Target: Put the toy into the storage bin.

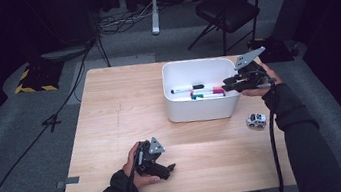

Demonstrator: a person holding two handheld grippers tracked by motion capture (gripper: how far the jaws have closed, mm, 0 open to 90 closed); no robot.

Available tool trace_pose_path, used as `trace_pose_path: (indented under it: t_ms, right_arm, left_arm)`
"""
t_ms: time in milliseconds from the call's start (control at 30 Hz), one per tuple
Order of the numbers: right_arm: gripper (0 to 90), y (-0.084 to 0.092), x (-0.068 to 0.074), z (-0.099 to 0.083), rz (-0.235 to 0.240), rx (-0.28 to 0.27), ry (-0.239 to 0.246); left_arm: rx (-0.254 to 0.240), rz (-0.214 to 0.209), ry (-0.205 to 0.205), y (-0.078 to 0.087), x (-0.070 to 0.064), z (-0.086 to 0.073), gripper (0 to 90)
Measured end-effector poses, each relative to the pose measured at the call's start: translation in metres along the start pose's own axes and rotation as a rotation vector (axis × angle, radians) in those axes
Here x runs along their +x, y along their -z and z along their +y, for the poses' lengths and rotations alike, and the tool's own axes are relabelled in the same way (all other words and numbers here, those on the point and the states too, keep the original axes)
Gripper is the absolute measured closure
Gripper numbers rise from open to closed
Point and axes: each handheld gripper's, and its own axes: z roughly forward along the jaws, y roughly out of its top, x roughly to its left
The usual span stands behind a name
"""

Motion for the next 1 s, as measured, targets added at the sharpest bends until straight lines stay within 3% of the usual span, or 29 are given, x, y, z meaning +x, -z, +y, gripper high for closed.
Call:
trace_pose_path:
  t_ms: [200, 433, 733, 1000]
  right_arm:
    - [60.6, 0.017, 0.006, -0.007, -0.010, -0.088, -0.024]
    - [53.1, 0.036, 0.013, -0.027, -0.025, -0.171, -0.042]
    - [42.7, 0.057, 0.026, -0.060, -0.066, -0.199, -0.043]
    - [38.5, 0.059, 0.029, -0.088, -0.079, -0.209, -0.074]
  left_arm:
    - [0.000, 0.004, -0.001, 0.000, 0.000, 0.000, 1.8]
    - [-0.001, 0.003, -0.001, 0.000, 0.000, 0.000, 1.9]
    - [0.000, 0.003, -0.001, 0.000, 0.000, 0.000, 1.9]
    - [0.000, 0.004, -0.002, 0.000, 0.000, 0.000, 1.8]
